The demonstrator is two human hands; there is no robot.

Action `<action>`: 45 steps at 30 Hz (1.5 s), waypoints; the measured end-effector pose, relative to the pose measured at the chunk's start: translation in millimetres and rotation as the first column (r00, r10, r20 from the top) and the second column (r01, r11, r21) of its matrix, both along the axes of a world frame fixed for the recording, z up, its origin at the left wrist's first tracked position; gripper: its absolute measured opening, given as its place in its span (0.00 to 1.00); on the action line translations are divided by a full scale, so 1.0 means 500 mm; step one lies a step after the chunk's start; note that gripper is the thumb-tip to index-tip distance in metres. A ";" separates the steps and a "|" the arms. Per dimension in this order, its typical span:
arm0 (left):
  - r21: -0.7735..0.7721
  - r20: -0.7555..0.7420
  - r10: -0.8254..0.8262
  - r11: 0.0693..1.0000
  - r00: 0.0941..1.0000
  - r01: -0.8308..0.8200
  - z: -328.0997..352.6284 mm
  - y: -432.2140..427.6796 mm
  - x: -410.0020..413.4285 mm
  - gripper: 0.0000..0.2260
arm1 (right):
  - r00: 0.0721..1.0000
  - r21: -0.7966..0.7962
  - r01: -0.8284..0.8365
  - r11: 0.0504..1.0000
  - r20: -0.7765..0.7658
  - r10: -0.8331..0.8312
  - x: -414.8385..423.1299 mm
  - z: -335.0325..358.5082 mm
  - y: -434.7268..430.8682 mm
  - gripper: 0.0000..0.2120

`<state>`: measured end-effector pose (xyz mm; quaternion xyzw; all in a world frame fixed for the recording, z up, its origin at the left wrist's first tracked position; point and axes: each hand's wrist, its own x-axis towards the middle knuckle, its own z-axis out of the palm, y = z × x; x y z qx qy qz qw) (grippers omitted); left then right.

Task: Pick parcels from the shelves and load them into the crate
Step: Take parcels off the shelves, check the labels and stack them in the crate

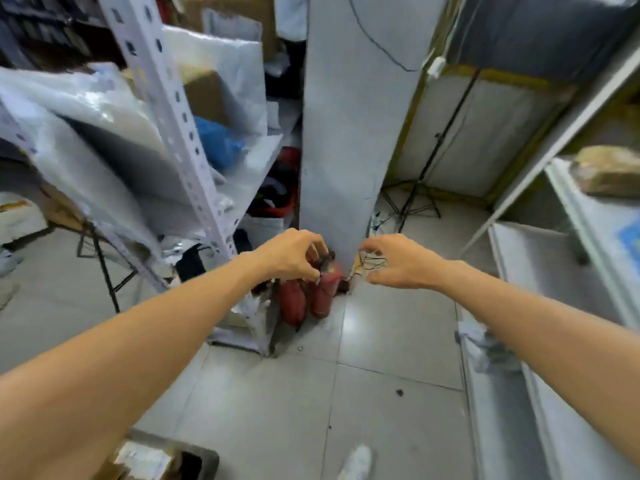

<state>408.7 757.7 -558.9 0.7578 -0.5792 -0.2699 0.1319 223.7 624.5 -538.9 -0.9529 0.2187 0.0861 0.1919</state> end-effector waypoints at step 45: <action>-0.138 -0.069 -0.854 0.520 0.516 0.843 -0.080 -1.464 -0.840 0.21 | -0.224 0.075 0.974 -0.213 0.217 -0.950 -0.703 -0.124 -0.884 0.23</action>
